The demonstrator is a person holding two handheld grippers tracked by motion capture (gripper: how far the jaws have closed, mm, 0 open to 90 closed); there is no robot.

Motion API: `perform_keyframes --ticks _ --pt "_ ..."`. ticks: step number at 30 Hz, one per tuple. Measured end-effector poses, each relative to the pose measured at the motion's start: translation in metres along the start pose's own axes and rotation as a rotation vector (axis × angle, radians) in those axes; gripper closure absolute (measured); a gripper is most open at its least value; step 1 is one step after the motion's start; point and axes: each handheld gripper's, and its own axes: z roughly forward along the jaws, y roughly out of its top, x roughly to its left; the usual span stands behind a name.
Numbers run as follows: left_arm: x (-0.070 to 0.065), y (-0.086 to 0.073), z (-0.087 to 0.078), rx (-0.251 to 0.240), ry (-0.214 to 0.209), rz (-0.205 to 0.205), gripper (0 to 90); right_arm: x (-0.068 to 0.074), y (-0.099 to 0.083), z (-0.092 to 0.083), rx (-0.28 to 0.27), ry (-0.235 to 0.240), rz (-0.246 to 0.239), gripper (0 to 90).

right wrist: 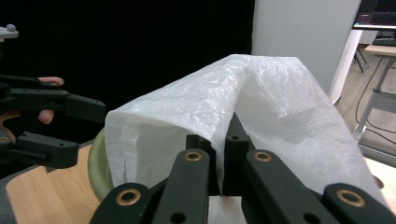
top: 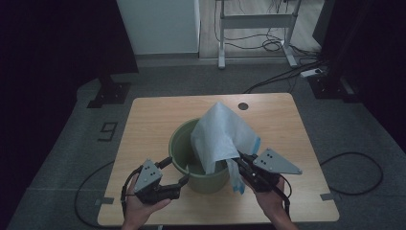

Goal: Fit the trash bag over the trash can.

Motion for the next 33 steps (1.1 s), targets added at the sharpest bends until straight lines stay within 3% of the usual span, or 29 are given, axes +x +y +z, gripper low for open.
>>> perform_keyframes --ticks 8,19,31,33 --pt "-0.005 0.002 0.005 0.004 -0.009 0.012 22.6 0.007 0.000 0.008 0.006 0.021 -0.002 88.8" --pt "-0.014 0.015 0.010 -0.052 0.003 0.011 23.7 0.012 0.002 0.011 0.002 0.043 -0.002 88.8" --pt "-0.027 0.029 0.026 -0.096 -0.039 0.020 29.5 0.015 0.005 0.017 0.005 0.049 -0.009 88.8" --pt "-0.033 0.029 0.027 -0.097 -0.061 0.043 29.7 0.016 0.005 0.018 0.008 0.043 -0.017 88.8"
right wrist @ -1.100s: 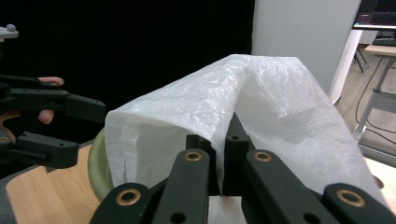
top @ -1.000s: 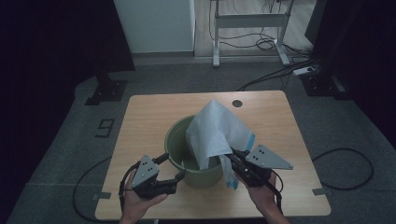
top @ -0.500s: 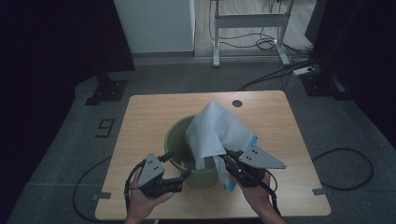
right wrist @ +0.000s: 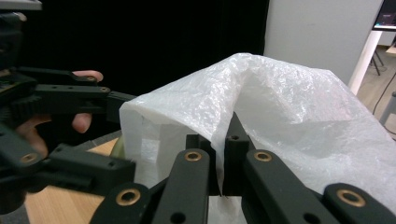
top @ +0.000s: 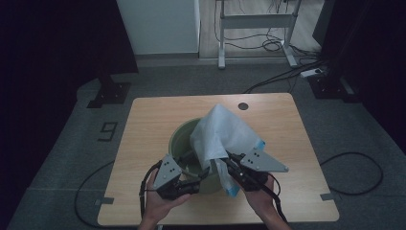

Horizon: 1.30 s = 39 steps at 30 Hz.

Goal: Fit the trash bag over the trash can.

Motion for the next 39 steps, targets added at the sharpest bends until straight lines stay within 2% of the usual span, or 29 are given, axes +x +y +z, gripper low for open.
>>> perform_keyframes --ticks 3,7,8,11,12,15,17,19,21,22,23,24,25,26,29,32,39 --pt "-0.004 0.001 -0.004 -0.013 -0.009 0.001 29.6 -0.001 -0.001 0.000 0.005 -0.008 -0.005 88.7" --pt "-0.005 0.006 -0.003 -0.008 0.014 -0.001 31.4 -0.003 -0.001 0.001 0.007 -0.009 0.002 88.7" --pt "-0.006 0.008 0.000 -0.006 0.032 -0.004 36.3 -0.002 -0.002 0.001 0.006 -0.007 0.002 88.7" --pt "-0.006 0.009 0.003 -0.007 0.028 -0.008 53.6 -0.002 -0.002 0.002 0.005 -0.007 0.000 88.5" --pt "-0.006 0.009 0.007 -0.001 0.040 -0.010 60.0 -0.002 -0.003 0.003 0.009 -0.006 -0.002 88.4" --pt "-0.004 0.008 0.010 -0.001 0.020 -0.029 75.1 -0.003 -0.005 0.002 0.015 -0.004 0.003 86.0" --pt "-0.003 0.007 0.011 -0.004 0.010 -0.041 82.6 -0.003 -0.006 0.000 0.017 -0.010 0.001 80.3" --pt "-0.001 0.006 0.010 -0.008 0.034 -0.048 87.0 -0.001 -0.009 -0.002 0.025 -0.021 0.004 68.0" --pt "0.001 0.005 0.008 -0.015 0.081 -0.061 89.0 0.002 -0.014 -0.006 0.034 -0.036 0.021 52.9" --pt "0.002 0.005 0.007 -0.019 0.093 -0.070 89.3 0.006 -0.019 -0.010 0.042 -0.059 0.025 47.6" --pt "0.002 0.005 0.007 -0.019 0.093 -0.070 89.4 0.006 -0.019 -0.010 0.042 -0.059 0.025 47.6" --pt "0.004 0.004 0.006 -0.024 0.104 -0.080 89.4 0.012 -0.030 -0.017 0.048 -0.087 0.024 39.7" --pt "0.004 0.003 0.005 -0.029 0.113 -0.087 89.4 0.012 -0.030 -0.017 0.048 -0.087 0.024 39.7" --pt "0.006 0.003 0.003 -0.043 0.124 -0.107 89.5 0.016 -0.041 -0.022 0.067 -0.125 0.004 36.0" --pt "0.008 0.003 -0.001 -0.054 0.136 -0.118 89.6 0.017 -0.051 -0.026 0.085 -0.152 -0.006 34.7" --pt "0.011 0.004 -0.007 -0.058 0.139 -0.124 89.6 0.011 -0.063 -0.034 0.087 -0.181 0.021 32.7" --pt "0.020 0.001 -0.016 -0.075 0.148 -0.159 89.5 0.003 -0.074 -0.044 0.080 -0.210 0.056 30.8"
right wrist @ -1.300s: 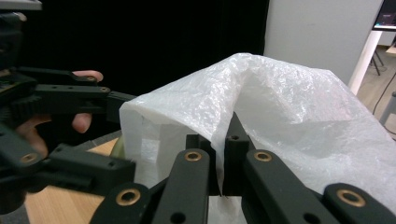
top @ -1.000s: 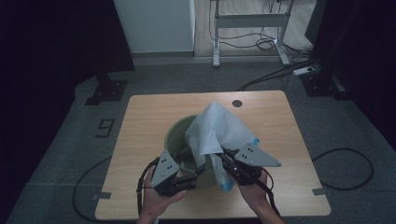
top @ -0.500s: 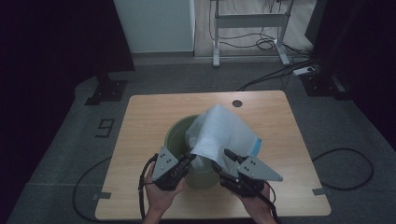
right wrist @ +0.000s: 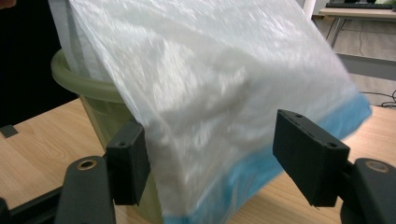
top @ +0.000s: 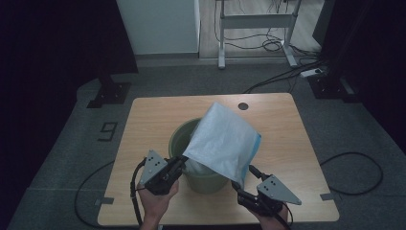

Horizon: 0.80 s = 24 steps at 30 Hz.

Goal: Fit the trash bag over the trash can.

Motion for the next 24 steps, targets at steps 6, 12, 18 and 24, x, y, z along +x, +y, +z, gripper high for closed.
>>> perform_keyframes --ticks 6,12,18,24 --pt "0.007 -0.003 -0.011 -0.017 0.007 -0.023 89.5 -0.004 -0.006 0.000 0.016 -0.014 0.017 39.6" --pt "0.016 -0.008 -0.021 -0.011 -0.003 -0.038 89.4 -0.013 -0.009 0.001 -0.006 0.031 0.038 71.1" --pt "0.014 -0.011 -0.019 0.011 -0.006 -0.020 89.3 -0.020 -0.004 0.001 -0.057 0.021 0.040 81.3" --pt "0.007 -0.019 -0.011 0.040 -0.043 -0.011 89.1 -0.032 0.017 -0.002 -0.110 -0.008 0.035 86.1"
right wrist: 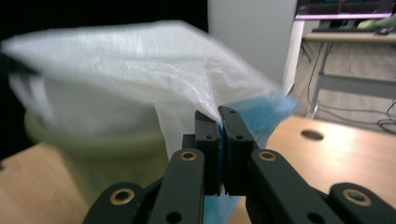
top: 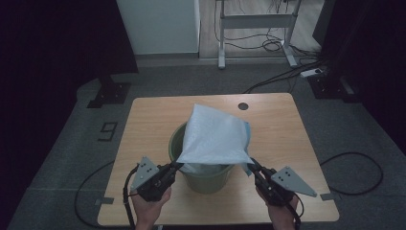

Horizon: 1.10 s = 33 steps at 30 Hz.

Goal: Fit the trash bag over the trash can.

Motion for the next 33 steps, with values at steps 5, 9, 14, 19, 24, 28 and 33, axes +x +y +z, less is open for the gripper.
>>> perform_keyframes --ticks 5,9,14,19,24,28,33 --pt "-0.009 0.002 0.002 0.005 -0.083 0.041 81.7 -0.007 0.025 -0.003 -0.061 -0.024 -0.022 87.8" --pt "-0.013 0.007 -0.002 -0.023 -0.103 0.067 65.3 -0.010 0.036 -0.005 -0.083 -0.023 -0.041 88.1" --pt "-0.016 0.019 -0.012 -0.057 -0.098 0.077 48.7 -0.012 0.045 -0.006 -0.097 -0.018 -0.056 88.2" --pt "-0.018 0.029 -0.007 -0.034 -0.112 0.103 43.9 -0.003 0.052 0.002 -0.102 0.008 -0.068 88.2" --pt "-0.022 0.034 0.005 0.004 -0.135 0.119 38.5 0.010 0.061 0.015 -0.101 0.043 -0.093 88.2" --pt "-0.026 0.036 0.015 0.023 -0.144 0.128 37.5 0.018 0.064 0.024 -0.093 0.064 -0.100 88.2" --pt "-0.034 0.038 0.022 0.034 -0.159 0.143 37.0 0.019 0.064 0.028 -0.089 0.069 -0.093 88.2"
